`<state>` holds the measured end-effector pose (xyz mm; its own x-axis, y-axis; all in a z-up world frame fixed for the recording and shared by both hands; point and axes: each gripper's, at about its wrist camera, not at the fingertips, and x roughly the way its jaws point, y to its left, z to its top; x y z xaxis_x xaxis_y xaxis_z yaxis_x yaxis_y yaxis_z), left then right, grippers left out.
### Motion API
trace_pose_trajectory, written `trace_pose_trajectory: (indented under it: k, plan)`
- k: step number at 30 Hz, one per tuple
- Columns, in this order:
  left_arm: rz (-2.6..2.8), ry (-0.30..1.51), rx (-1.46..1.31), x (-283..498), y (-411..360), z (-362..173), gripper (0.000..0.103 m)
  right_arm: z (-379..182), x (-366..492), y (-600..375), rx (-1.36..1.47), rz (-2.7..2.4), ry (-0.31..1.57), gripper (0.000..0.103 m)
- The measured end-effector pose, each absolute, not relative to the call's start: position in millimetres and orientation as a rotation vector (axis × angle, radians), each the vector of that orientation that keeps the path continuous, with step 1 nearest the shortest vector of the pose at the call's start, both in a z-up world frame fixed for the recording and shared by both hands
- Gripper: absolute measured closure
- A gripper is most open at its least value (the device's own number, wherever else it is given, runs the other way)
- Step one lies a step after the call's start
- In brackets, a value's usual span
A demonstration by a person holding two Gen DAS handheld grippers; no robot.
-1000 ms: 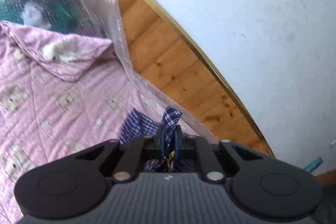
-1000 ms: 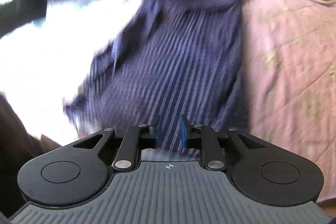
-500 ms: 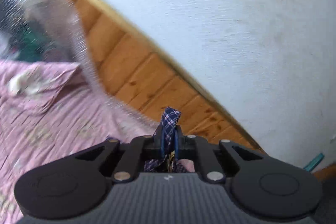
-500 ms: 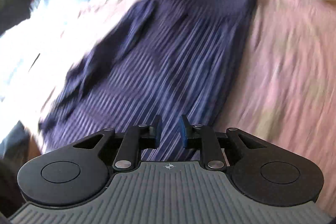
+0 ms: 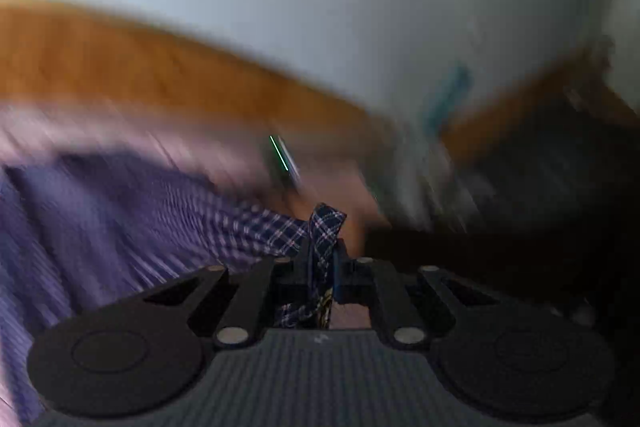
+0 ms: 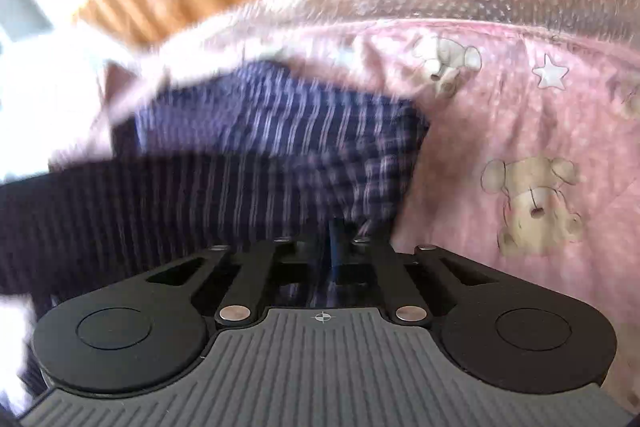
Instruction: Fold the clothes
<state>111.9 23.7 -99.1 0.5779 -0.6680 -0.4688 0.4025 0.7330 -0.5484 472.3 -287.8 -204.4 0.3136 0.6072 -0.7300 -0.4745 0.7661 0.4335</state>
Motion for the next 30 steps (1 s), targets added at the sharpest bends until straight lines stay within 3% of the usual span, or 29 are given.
trace_pose_trajectory:
  k: [5, 10, 12, 16, 18, 20, 21, 24, 27, 30]
  plan:
    - [-0.845, 0.948, -0.35, 92, -62, -170, 0.095, -228, 502, -322, 0.503, 0.698, 1.123, 0.103]
    - [-0.852, 1.093, -0.298, 95, -94, -227, 0.095, -243, 504, -333, 0.668, 0.687, 1.149, 0.103]
    - [-0.853, 1.151, -0.281, 98, -99, -246, 0.093, -241, 504, -331, 0.656, 0.678, 1.146, 0.103]
    - [-0.833, 1.205, -0.259, 97, -106, -260, 0.087, -203, 494, -343, 0.578, 0.558, 1.026, 0.092]
    - [-0.813, 1.188, -0.267, 95, -106, -254, 0.071, -183, 470, -340, 0.528, 0.602, 0.964, 0.091]
    - [-0.793, 1.156, -0.28, 90, -103, -247, 0.063, -164, 445, -337, 0.479, 0.65, 0.901, 0.092]
    - [-0.784, 1.153, -0.289, 86, -102, -245, 0.052, -155, 433, -335, 0.454, 0.674, 0.87, 0.091]
    - [-0.743, 1.201, -0.312, 72, -100, -258, 0.05, -165, 386, -302, 0.304, 0.851, 0.906, 0.085]
    - [-0.707, 1.235, -0.324, 64, -96, -269, 0.051, -201, 350, -272, 0.053, 0.831, 0.967, 0.087]
    - [-0.684, 1.163, -0.346, 48, -73, -246, 0.049, -185, 320, -276, -0.002, 0.75, 0.912, 0.083]
